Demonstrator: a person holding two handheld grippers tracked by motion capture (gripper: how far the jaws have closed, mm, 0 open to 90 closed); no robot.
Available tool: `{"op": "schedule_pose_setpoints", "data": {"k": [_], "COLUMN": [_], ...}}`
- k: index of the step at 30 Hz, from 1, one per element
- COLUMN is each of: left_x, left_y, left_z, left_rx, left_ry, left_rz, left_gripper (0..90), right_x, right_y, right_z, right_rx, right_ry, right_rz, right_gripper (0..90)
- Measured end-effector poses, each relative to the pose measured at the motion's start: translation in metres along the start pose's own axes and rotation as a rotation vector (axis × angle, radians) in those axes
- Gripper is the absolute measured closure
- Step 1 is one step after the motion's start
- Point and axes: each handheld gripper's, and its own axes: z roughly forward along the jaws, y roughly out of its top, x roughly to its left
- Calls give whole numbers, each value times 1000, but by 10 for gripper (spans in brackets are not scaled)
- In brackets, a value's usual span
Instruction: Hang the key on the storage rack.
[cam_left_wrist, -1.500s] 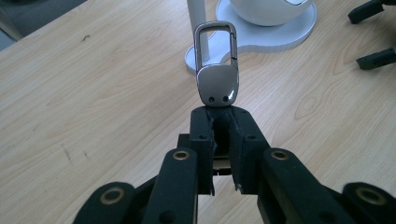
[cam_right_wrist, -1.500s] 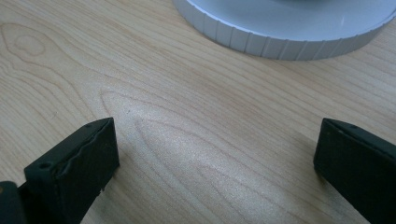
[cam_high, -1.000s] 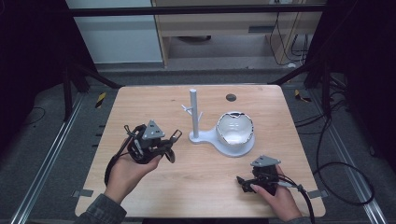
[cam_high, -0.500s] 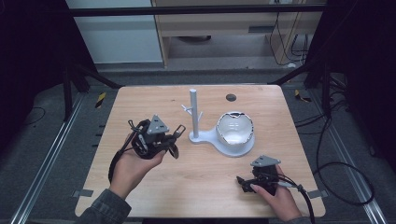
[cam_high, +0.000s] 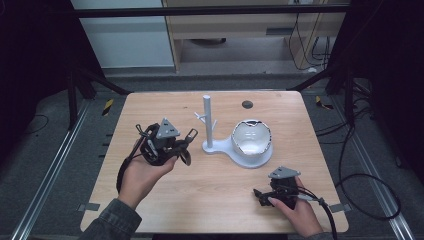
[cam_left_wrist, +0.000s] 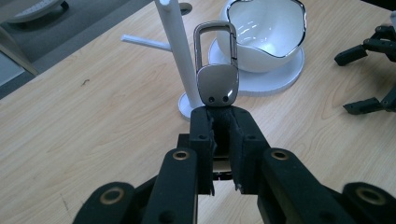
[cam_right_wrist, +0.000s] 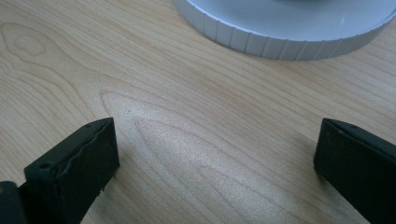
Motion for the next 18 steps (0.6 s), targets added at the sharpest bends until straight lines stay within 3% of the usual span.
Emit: {"op": "schedule_pose_setpoints", "data": {"k": [18], "left_x": [7], "left_y": [16], "left_z": [6], "left_rx": [-14], "left_ry": [32], "left_rz": [-5], "left_gripper": [801], "right_x": [0], "right_y": [0], "right_z": [0], "right_rx": [1], "right_ry": [1], "right_rz": [1], "right_gripper": [4]}}
